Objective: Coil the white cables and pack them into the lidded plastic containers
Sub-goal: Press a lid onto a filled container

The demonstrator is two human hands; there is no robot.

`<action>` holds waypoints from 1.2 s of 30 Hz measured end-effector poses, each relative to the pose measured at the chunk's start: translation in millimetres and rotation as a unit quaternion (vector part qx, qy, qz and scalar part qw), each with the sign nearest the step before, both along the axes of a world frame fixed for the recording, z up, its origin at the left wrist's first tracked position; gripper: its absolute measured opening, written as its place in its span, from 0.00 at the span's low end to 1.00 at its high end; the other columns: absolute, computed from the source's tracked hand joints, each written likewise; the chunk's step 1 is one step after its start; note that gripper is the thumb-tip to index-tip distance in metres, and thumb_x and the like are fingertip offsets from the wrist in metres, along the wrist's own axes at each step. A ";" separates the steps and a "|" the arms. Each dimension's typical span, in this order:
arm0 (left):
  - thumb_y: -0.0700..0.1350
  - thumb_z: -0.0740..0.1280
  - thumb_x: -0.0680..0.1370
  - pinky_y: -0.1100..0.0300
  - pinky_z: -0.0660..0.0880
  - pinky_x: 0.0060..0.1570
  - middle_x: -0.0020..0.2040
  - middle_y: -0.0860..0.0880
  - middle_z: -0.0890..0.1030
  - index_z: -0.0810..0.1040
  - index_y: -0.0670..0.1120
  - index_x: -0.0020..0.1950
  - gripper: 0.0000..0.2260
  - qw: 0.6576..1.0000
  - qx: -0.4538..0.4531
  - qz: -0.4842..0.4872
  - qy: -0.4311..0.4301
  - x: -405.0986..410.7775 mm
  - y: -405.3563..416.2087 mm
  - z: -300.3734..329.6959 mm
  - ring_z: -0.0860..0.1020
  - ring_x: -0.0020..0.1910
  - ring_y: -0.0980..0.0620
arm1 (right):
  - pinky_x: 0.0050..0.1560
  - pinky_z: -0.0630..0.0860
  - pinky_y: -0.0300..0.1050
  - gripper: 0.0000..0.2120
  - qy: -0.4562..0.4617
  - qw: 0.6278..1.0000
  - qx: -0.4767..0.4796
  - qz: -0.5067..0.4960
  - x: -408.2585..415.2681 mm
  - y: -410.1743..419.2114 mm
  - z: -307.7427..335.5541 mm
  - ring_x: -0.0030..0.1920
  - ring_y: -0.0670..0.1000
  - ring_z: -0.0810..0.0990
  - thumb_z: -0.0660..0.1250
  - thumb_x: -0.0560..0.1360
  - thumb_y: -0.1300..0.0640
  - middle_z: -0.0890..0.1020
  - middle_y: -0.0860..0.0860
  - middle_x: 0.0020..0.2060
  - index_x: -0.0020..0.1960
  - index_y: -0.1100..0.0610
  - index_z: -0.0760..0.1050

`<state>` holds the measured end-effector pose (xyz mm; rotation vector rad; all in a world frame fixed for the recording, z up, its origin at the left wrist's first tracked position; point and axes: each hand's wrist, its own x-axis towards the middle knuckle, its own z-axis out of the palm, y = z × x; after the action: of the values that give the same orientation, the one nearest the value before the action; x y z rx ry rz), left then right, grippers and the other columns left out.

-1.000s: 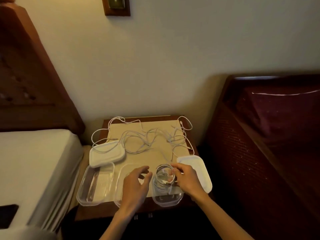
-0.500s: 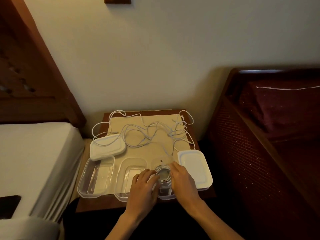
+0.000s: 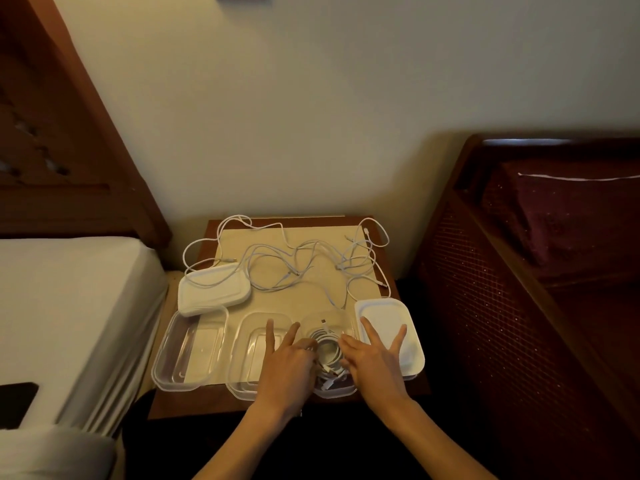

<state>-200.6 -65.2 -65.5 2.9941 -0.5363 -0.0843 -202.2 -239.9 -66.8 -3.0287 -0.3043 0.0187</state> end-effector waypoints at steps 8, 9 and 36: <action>0.50 0.60 0.78 0.37 0.26 0.66 0.64 0.57 0.77 0.79 0.54 0.59 0.13 0.999 0.021 -0.015 0.024 5.8 -3.0 13.6 0.59 0.76 0.48 | 0.66 0.31 0.76 0.19 0.072 0.995 0.062 -0.029 0.5 0.9 16.8 0.78 0.50 0.54 0.64 0.79 0.45 0.75 0.37 0.67 0.69 0.42 0.72; 0.50 0.60 0.78 0.37 0.26 0.66 0.64 0.58 0.77 0.80 0.54 0.58 0.13 0.999 0.012 -0.015 0.027 6.0 -2.0 13.6 0.58 0.76 0.49 | 0.67 0.31 0.76 0.17 0.056 0.995 0.077 -0.031 -0.3 0.8 16.5 0.77 0.49 0.57 0.65 0.78 0.46 0.76 0.37 0.65 0.67 0.42 0.73; 0.43 0.73 0.72 0.56 0.77 0.36 0.42 0.46 0.82 0.82 0.44 0.43 0.03 0.857 -0.217 0.466 0.042 129.2 207.3 17.0 0.79 0.37 0.48 | 0.42 0.72 0.46 0.08 0.105 0.962 0.241 -0.069 161.7 204.0 0.1 0.50 0.60 0.80 0.65 0.76 0.58 0.80 0.58 0.50 0.52 0.61 0.78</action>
<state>-71.4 142.1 -48.5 2.4511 0.8157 -0.0090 -40.4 -35.8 -66.7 -2.5275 -0.0628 0.2212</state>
